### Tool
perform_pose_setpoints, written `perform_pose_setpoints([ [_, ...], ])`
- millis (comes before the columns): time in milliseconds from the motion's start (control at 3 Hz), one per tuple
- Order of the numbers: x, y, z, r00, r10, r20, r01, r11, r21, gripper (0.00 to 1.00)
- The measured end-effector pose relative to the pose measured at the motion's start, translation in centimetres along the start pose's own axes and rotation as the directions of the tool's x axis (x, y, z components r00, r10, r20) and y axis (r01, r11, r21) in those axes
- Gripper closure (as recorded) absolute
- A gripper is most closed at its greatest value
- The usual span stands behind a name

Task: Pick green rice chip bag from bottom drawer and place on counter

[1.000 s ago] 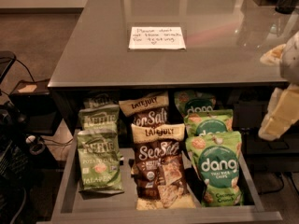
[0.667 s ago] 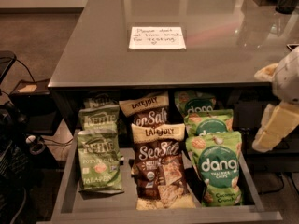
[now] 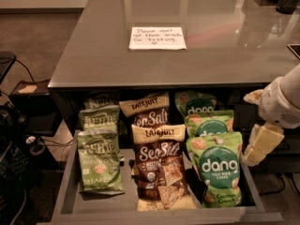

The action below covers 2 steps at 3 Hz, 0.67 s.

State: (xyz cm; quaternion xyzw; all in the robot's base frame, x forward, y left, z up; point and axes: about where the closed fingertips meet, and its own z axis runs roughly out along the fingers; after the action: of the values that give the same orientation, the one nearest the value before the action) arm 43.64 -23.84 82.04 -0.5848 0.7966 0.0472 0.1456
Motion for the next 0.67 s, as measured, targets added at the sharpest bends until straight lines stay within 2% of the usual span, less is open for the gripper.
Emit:
perform_pose_setpoints([
  [667,0.9,0.2,4.9,1.0,0.03,0.01,-0.029,0.9966,-0.077,0.0],
])
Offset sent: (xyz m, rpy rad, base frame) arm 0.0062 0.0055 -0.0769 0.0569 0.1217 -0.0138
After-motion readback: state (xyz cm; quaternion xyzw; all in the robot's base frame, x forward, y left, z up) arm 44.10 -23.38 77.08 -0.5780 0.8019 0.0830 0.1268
